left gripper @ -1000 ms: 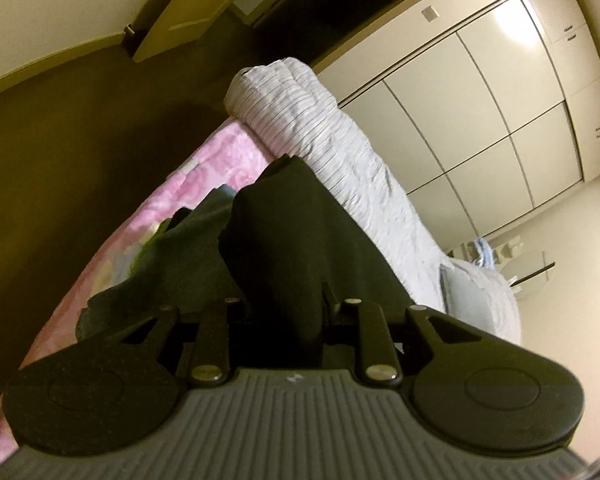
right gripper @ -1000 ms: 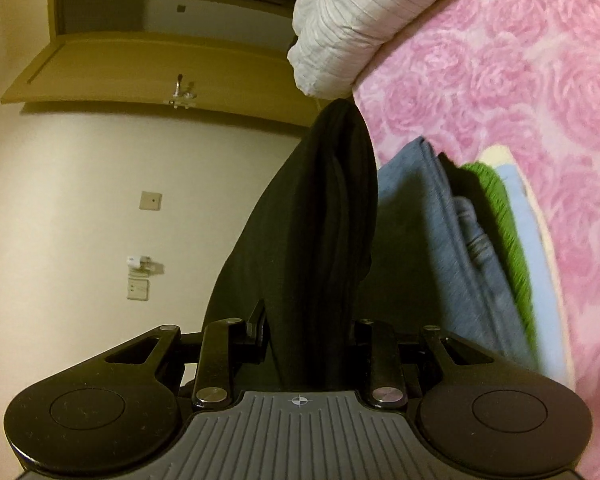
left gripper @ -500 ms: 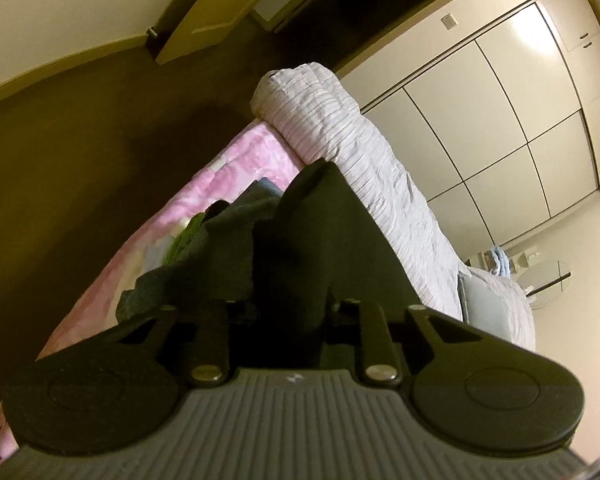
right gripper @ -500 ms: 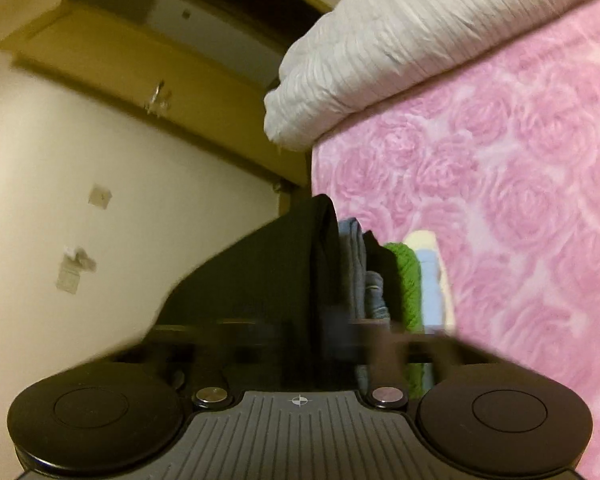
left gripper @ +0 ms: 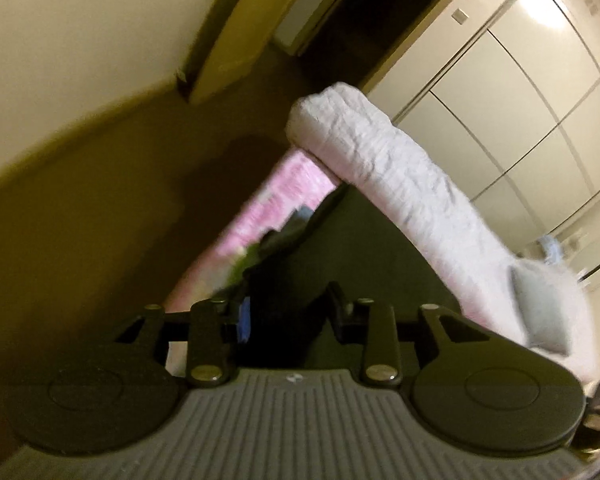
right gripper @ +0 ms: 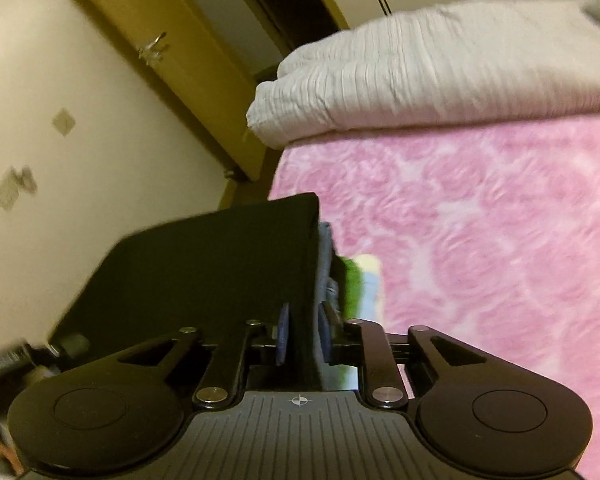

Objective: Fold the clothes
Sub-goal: 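Carry the held trousers with both grippers toward the stack of folded clothes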

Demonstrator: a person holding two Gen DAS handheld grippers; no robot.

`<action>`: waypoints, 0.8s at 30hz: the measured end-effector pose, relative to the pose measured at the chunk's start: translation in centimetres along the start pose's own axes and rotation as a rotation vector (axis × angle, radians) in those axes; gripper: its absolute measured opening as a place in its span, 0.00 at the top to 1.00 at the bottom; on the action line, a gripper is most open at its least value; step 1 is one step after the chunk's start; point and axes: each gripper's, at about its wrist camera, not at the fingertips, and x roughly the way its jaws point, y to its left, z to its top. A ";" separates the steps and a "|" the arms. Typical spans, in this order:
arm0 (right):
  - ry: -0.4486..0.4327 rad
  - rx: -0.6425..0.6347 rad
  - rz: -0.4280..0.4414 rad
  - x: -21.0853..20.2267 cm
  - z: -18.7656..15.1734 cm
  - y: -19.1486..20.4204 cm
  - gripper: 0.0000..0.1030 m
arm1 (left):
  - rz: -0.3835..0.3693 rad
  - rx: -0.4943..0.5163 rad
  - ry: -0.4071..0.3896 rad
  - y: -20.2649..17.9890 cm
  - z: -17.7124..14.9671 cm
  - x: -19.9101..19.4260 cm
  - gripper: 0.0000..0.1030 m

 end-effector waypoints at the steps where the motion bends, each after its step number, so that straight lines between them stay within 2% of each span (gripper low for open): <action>1: 0.001 -0.036 -0.007 -0.8 -0.4 0.5 0.78 | 0.015 0.032 -0.008 -0.6 -0.1 -0.7 0.71; 6: 0.027 -0.229 -0.017 -2.8 -3.1 3.8 0.74 | 0.097 0.222 -0.033 -4.4 -2.1 -3.3 0.71; 9: 0.065 -0.325 -0.049 -1.4 -4.8 5.2 0.74 | 0.068 0.314 -0.010 -6.4 -3.4 -2.9 0.71; 11: 0.093 -0.337 -0.059 -0.5 -5.6 5.3 0.74 | 0.078 0.346 0.013 -7.3 -4.6 -2.3 0.73; 14: 0.105 -0.357 -0.068 0.3 -6.4 5.2 0.74 | 0.063 0.336 0.051 -7.5 -5.8 -1.1 0.73; 16: 0.115 -0.353 -0.070 1.0 -6.7 4.8 0.73 | 0.092 0.340 0.097 -7.1 -6.6 0.9 0.73; 21: 0.155 -0.353 -0.068 2.4 -7.3 4.2 0.73 | 0.145 0.352 0.134 -6.0 -7.7 3.1 0.71; 24: 0.162 -0.359 -0.068 2.1 -7.0 4.2 0.73 | 0.147 0.352 0.145 -6.4 -7.0 2.4 0.72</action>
